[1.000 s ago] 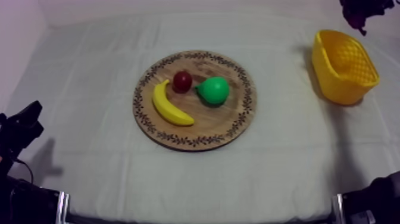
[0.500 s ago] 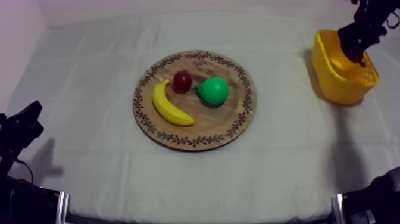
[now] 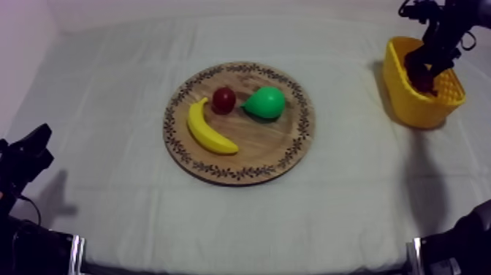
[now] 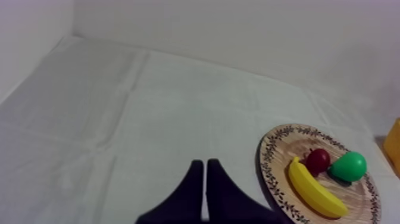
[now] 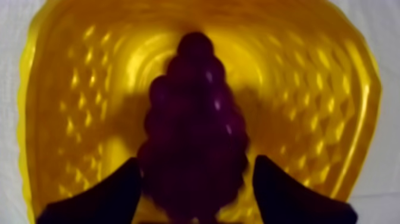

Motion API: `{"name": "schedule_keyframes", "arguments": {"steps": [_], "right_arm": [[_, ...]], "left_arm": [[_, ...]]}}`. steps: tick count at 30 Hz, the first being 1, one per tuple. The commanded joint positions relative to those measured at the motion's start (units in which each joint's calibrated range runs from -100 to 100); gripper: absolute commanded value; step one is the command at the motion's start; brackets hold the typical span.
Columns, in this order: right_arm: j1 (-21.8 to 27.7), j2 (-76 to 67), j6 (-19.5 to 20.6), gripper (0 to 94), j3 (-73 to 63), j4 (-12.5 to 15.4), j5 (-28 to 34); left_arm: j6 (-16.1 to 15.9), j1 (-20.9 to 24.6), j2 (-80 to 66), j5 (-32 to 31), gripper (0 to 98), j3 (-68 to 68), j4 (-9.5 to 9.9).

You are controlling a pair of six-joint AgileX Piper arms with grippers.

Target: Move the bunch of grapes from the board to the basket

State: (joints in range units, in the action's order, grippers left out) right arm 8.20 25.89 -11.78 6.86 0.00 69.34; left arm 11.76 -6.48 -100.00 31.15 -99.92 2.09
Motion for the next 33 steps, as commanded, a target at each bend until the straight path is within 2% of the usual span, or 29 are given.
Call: {"name": "schedule_keyframes", "arguments": {"steps": [1,5,9,20,33], "right_arm": [[-0.15,-0.19,-0.23,64.9,0.55,0.54,-1.78],[-0.38,-1.60,-0.71,72.3,1.96,0.74,-4.45],[-0.54,-4.41,-0.85,71.9,3.65,0.66,-6.15],[0.08,-21.03,-0.60,59.7,15.48,-0.23,-16.04],[2.31,-44.43,-1.93,44.8,36.83,0.20,-32.92]], "left_arm": [[-0.01,0.00,0.00,-0.03,0.1,0.03,0.03],[-0.01,0.00,0.00,-0.03,0.1,0.03,0.03],[-0.01,0.00,0.00,-0.03,0.1,0.03,0.03],[-0.01,0.00,0.00,-0.03,0.1,0.03,0.03],[-0.01,0.00,0.00,-0.03,0.1,0.03,0.03]]}}
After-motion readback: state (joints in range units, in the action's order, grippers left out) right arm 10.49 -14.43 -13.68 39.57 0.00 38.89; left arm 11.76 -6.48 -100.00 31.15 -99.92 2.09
